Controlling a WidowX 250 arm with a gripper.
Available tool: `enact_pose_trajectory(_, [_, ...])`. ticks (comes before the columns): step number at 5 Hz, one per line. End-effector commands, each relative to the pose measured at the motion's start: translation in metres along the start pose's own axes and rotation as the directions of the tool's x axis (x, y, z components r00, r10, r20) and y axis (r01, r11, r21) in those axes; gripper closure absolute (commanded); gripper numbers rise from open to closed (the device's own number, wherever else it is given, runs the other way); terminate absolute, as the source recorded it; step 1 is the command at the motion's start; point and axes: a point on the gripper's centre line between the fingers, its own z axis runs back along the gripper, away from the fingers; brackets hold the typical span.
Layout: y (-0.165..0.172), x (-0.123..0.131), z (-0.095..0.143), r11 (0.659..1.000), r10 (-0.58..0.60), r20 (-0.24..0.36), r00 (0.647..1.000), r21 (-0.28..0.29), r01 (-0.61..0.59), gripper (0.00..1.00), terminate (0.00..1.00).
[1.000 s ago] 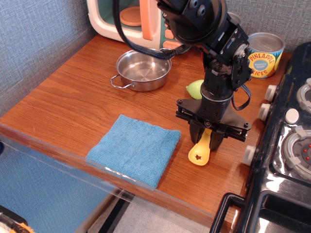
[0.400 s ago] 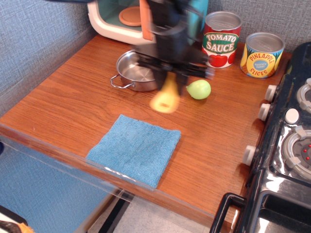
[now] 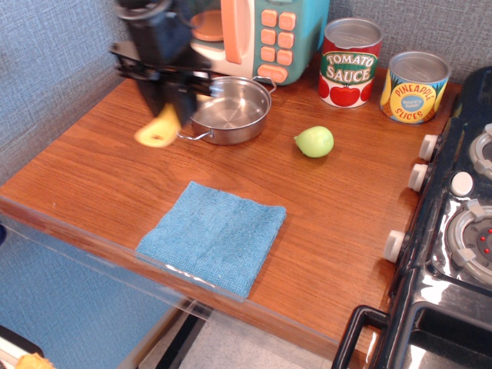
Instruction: Place the yellow brush in front of the microwave
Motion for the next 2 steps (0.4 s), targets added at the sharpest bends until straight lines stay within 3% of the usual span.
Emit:
enact_pose_trajectory(1, [0.090, 0.005, 0.002, 0.994, -0.056, 0.042, 0.998, 0.098, 0.052, 1.00, 0.00])
enact_pose_trajectory(2, [0.102, 0.013, -0.005, 0.987, -0.076, 0.034, 0.997, 0.145, 0.070, 1.00, 0.00])
